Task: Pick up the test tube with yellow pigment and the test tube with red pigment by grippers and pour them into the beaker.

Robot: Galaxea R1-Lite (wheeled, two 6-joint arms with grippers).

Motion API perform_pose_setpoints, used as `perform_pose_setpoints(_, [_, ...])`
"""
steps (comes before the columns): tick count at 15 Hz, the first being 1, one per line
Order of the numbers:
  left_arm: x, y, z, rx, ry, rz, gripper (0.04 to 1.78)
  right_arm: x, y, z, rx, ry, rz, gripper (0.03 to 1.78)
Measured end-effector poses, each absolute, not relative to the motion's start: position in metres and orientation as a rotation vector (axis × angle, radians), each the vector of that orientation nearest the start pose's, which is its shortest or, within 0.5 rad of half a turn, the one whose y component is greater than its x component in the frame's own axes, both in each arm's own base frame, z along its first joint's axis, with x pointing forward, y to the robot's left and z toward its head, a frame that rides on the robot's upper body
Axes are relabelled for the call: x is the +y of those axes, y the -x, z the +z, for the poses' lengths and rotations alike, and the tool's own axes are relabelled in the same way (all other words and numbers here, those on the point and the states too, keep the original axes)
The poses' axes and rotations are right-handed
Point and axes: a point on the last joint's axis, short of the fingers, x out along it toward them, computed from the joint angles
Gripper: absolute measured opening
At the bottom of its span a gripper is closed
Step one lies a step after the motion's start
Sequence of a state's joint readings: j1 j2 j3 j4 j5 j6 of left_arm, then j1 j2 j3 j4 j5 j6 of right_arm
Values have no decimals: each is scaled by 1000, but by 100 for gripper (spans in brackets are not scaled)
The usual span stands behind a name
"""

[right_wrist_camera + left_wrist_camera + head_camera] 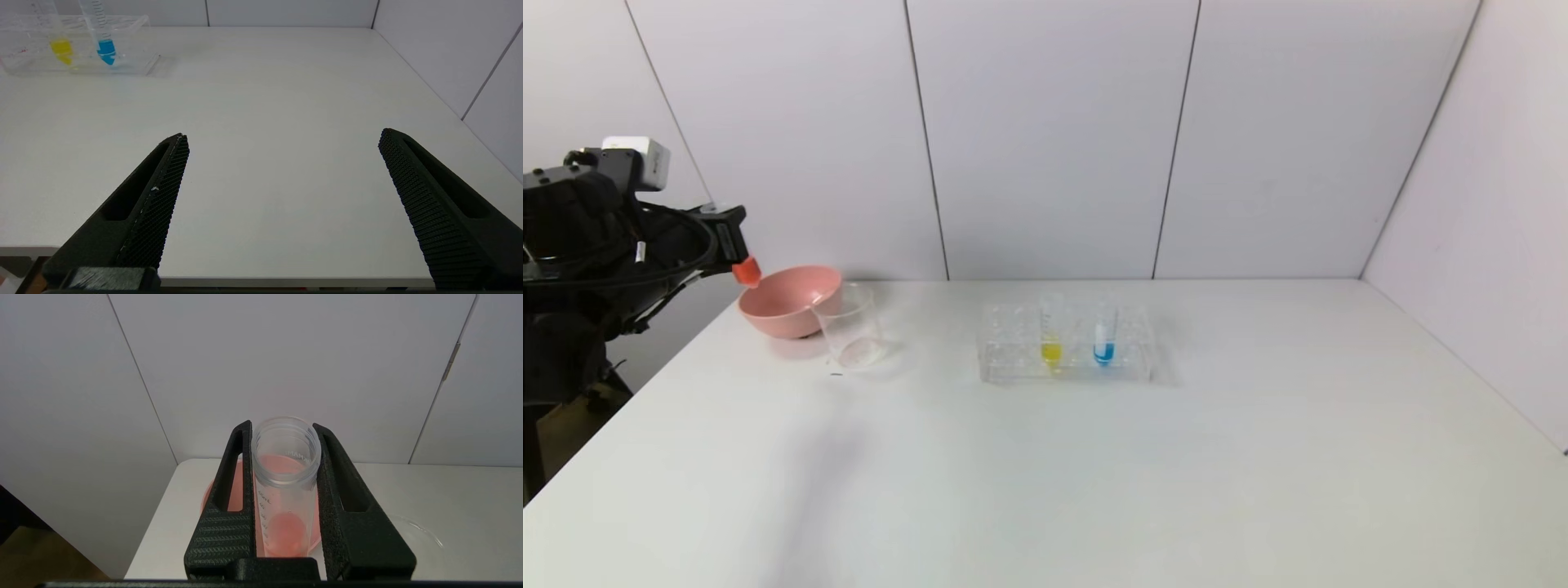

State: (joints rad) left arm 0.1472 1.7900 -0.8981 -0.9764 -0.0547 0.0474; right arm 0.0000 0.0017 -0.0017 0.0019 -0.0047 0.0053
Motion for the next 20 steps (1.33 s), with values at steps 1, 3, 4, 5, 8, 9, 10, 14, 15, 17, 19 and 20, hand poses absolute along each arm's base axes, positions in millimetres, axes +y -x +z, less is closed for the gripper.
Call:
perform_pose_setpoints(1, [50,-335,209,-77,-56,98,45,0,23,76,2,-5,-5,170])
perform_pose_setpoints(3, [52,-339,200,-72,-56,101,45,0,23,76,2,-5,-4,170])
perform_pose_setpoints(4, [52,-341,196,-63,-55,102,45,0,23,76,2,-5,-5,170])
perform_pose_setpoints(5, [53,-344,191,-51,-54,100,45,0,23,76,2,-5,-5,170])
perform_pose_setpoints(8, [54,-349,182,-42,-56,100,45,0,23,76,2,-5,-5,170])
perform_pose_setpoints(9, [54,-349,179,-38,-58,96,45,0,23,76,2,-5,-4,170])
perform_pose_setpoints(10, [53,-350,177,-34,-61,89,45,0,23,76,2,-5,-4,170])
perform_pose_setpoints(14, [54,-351,173,-25,-64,82,45,0,23,76,2,-5,-4,170])
perform_pose_setpoints(15, [54,-351,172,-23,-64,82,45,0,23,76,2,-5,-5,170])
perform_pose_setpoints(17, [54,-351,172,-20,-76,83,45,0,23,76,2,-5,-4,170])
perform_pose_setpoints(19, [53,-351,172,-18,-90,76,45,0,23,76,2,-5,-5,170])
perform_pose_setpoints(20, [53,-351,171,-17,-101,66,45,0,23,76,2,-5,-4,170])
